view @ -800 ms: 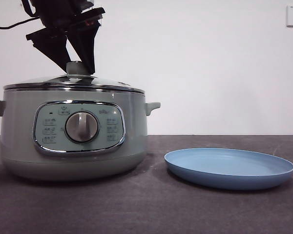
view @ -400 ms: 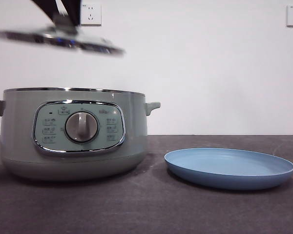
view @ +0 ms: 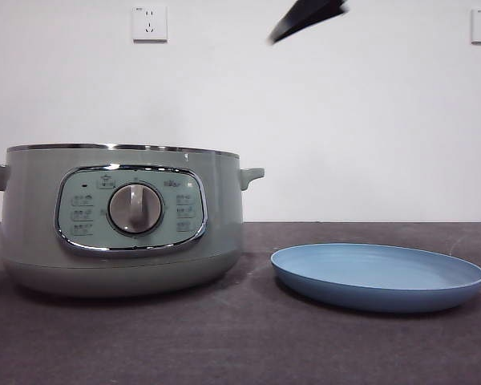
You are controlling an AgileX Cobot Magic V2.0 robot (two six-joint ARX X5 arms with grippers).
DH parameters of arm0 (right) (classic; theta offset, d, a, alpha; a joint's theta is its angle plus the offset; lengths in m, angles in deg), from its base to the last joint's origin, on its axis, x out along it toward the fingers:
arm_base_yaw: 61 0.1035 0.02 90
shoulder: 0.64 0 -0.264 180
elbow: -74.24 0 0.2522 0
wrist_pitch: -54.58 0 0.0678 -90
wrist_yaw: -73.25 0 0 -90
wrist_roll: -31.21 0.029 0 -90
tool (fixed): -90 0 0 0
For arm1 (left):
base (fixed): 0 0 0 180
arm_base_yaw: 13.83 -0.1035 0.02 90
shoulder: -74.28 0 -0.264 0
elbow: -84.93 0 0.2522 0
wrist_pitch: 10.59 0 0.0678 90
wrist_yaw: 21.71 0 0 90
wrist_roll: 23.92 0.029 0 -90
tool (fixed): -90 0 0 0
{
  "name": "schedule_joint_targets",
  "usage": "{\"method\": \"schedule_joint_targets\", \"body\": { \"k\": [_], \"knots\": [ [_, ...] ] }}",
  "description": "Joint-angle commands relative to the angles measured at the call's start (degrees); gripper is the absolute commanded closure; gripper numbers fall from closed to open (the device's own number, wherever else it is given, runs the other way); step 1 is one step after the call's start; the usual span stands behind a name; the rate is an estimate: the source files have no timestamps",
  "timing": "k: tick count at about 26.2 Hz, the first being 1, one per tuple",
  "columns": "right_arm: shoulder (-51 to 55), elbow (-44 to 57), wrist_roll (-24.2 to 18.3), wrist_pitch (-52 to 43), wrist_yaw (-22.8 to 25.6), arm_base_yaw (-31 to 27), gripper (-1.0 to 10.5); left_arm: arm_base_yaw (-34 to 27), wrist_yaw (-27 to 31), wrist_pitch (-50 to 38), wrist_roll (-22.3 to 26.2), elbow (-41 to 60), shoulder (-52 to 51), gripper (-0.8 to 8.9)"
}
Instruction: Take the potato out from the steamer,put the potato on the plate,close the lid
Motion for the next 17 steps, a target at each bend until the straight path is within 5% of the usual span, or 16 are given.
{"method": "schedule_joint_targets", "body": {
  "k": [1,6,17],
  "knots": [
    [-8.26,-8.35,-1.05,2.95,3.52,3.34,3.8,-0.70,-0.13,2.71,0.46,-0.55,-1.22,8.21],
    [-24.33,-26.38,-1.33,7.93,4.66,7.78,3.9,-2.27,-3.93,2.78,0.48,-0.52,-1.22,8.21],
    [-36.44,-27.58,-3.52,9.29,7.78,11.28,4.1,-2.36,-6.80,2.82,0.46,-0.48,-1.20,8.21]
  ]
}}
